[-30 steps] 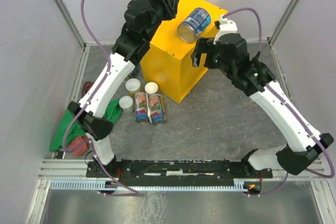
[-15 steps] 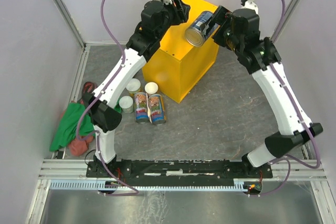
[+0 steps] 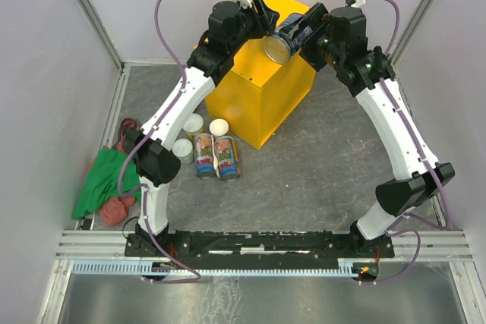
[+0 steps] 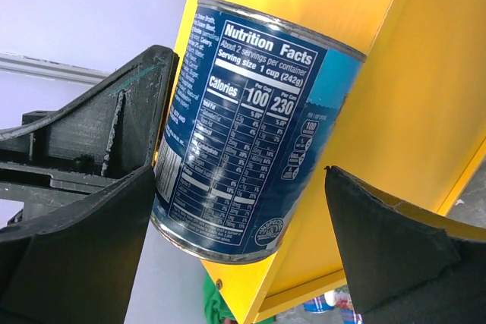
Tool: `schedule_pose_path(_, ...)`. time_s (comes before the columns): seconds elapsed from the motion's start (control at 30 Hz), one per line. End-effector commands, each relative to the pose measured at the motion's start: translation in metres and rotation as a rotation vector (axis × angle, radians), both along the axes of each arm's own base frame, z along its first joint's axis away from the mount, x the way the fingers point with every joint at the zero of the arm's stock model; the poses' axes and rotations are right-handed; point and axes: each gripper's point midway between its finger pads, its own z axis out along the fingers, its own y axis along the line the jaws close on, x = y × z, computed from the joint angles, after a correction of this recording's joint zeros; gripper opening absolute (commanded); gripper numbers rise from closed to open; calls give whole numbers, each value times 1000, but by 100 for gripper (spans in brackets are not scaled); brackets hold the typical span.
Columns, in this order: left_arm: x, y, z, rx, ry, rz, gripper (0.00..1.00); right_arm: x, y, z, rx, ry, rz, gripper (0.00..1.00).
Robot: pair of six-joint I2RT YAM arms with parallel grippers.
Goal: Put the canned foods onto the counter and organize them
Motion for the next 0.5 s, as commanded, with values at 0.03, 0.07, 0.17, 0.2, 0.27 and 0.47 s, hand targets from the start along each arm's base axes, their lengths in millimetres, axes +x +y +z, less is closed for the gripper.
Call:
schedule_pose_path(0.03,-10,-2,25,-49,-40,-54,57,11,3,2,79,27,-22,99)
schedule_pose_path(0.07,-10,-3,24,-48,-39,-60,57,13,3,1,82,31,-22,99)
schedule_pose_path(0.17,-11,-5,21,-44,-35,-76,56,17,2,3,91,40,-28,99)
schedule_pose_path(0.2,-12,-6,21,-44,-35,-84,56,18,1,3,95,43,-28,99)
schedule_pose_path(0.27,-13,-8,17,-41,-29,-98,55,21,0,1,100,52,-30,99)
schedule_pose_path(0.47,-17,-14,15,-38,-35,-159,47,30,1,-6,117,76,-23,99)
